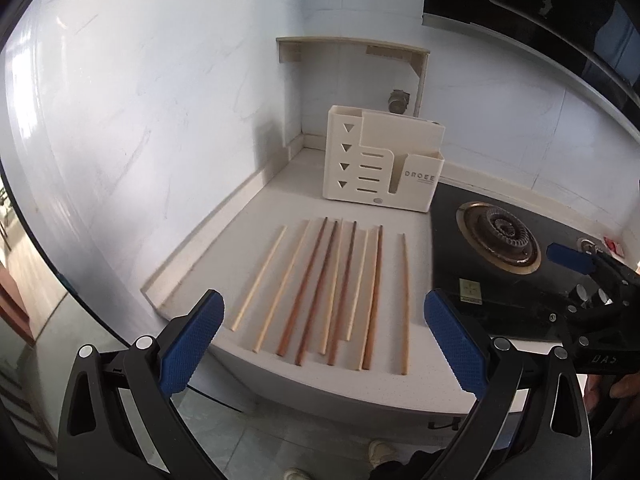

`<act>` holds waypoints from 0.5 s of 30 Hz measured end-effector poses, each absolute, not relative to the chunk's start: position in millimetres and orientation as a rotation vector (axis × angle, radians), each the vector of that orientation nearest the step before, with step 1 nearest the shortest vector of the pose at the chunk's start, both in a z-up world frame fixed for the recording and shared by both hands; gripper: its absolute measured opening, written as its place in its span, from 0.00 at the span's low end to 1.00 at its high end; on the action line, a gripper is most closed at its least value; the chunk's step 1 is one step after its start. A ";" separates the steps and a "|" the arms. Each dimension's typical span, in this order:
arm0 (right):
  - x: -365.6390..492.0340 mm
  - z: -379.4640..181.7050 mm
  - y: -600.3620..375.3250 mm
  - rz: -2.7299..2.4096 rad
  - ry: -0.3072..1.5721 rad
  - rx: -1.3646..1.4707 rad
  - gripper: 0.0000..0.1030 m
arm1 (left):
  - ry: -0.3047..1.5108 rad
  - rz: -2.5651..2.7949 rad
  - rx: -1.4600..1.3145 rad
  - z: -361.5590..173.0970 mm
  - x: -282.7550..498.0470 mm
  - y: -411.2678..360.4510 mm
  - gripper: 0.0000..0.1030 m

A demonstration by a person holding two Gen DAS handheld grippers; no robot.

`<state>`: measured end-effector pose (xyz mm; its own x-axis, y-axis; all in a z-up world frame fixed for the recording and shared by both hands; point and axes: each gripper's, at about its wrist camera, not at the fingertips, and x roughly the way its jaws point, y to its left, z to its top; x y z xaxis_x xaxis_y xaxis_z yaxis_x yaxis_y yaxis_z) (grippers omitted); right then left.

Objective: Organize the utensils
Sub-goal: 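Move both tools toward the row of chopsticks on the counter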

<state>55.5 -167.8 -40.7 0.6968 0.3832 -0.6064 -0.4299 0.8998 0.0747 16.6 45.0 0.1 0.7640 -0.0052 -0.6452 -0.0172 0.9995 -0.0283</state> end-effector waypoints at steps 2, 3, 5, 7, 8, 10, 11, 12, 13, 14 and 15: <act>59.5 -40.0 -164.2 0.459 0.658 -0.076 0.96 | 0.705 0.016 -0.030 1.2 21.2 48.4 0.95; 61.8 -40.1 -162.8 0.459 0.668 -0.076 0.96 | 0.707 0.019 -0.031 1.8 24.3 51.5 0.95; 66.7 -39.9 -161.1 0.450 0.683 -0.082 0.96 | 0.718 0.025 -0.033 2.6 30.6 56.9 0.95; 71.8 -41.2 -159.1 0.435 0.709 -0.080 0.96 | 0.744 0.031 -0.044 2.6 38.7 64.3 0.95; 74.9 -42.5 -158.6 0.433 0.722 -0.071 0.96 | 0.755 0.030 -0.054 2.3 41.6 67.5 0.95; 82.3 -46.3 -156.9 0.434 0.755 -0.045 0.96 | 0.805 0.027 -0.077 -0.8 53.0 75.7 0.95; 84.7 -47.6 -155.6 0.427 0.767 -0.044 0.96 | 0.828 0.023 -0.083 -3.2 57.5 78.0 0.95; 87.6 -49.3 -153.7 0.421 0.780 -0.042 0.96 | 0.857 0.018 -0.089 -6.1 63.5 81.6 0.95; 90.6 -51.6 -151.4 0.417 0.796 -0.041 0.96 | 0.875 0.015 -0.089 -8.0 68.0 84.6 0.95; 93.0 -53.3 -149.2 0.411 0.806 -0.043 0.96 | 0.887 0.015 -0.083 -9.1 71.1 85.7 0.95; 96.3 -55.4 -147.5 0.403 0.820 -0.044 0.96 | 0.897 0.014 -0.075 -10.5 74.4 87.4 0.95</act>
